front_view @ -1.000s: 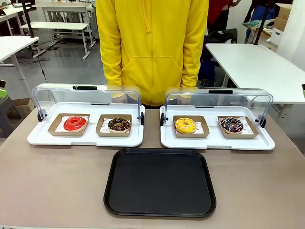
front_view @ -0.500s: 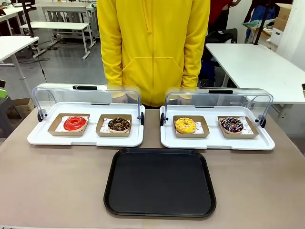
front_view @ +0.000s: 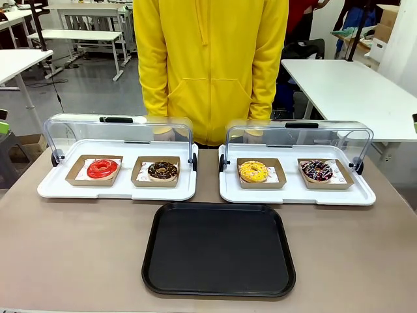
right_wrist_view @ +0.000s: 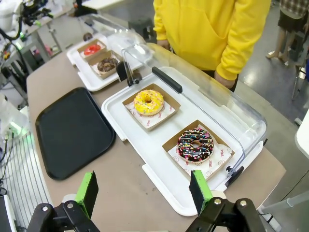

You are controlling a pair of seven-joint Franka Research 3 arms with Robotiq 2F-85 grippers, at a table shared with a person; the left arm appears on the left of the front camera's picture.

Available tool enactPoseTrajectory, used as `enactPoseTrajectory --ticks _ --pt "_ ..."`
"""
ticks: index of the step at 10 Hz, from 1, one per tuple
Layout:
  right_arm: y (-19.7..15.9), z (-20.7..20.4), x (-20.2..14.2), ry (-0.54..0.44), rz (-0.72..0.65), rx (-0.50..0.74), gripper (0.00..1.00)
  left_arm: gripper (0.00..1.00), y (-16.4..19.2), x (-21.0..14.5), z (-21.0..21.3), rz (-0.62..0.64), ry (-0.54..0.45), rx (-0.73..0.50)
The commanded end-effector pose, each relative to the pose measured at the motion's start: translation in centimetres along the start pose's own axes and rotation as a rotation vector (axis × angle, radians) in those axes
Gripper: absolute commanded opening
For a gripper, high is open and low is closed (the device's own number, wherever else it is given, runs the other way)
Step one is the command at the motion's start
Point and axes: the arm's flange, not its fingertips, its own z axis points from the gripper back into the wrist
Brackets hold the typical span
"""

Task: Move the first donut from the left to the tray.
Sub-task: Pick up the Paper togo box containing the Donut indicated by the person and place it on the Handle tray.

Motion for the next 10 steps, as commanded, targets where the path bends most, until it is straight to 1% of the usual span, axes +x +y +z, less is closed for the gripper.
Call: enactPoseTrajectory --ticks 1,10 --pt "-0.38 -0.03 0.12 -0.022 0.026 0.004 1.00 1.00 0.23 0.04 0.01 -0.019 -0.028 -0.004" --pt "-0.38 -0.03 0.12 -0.022 0.026 0.004 1.00 1.00 0.23 0.04 0.01 -0.019 -0.028 -0.004"
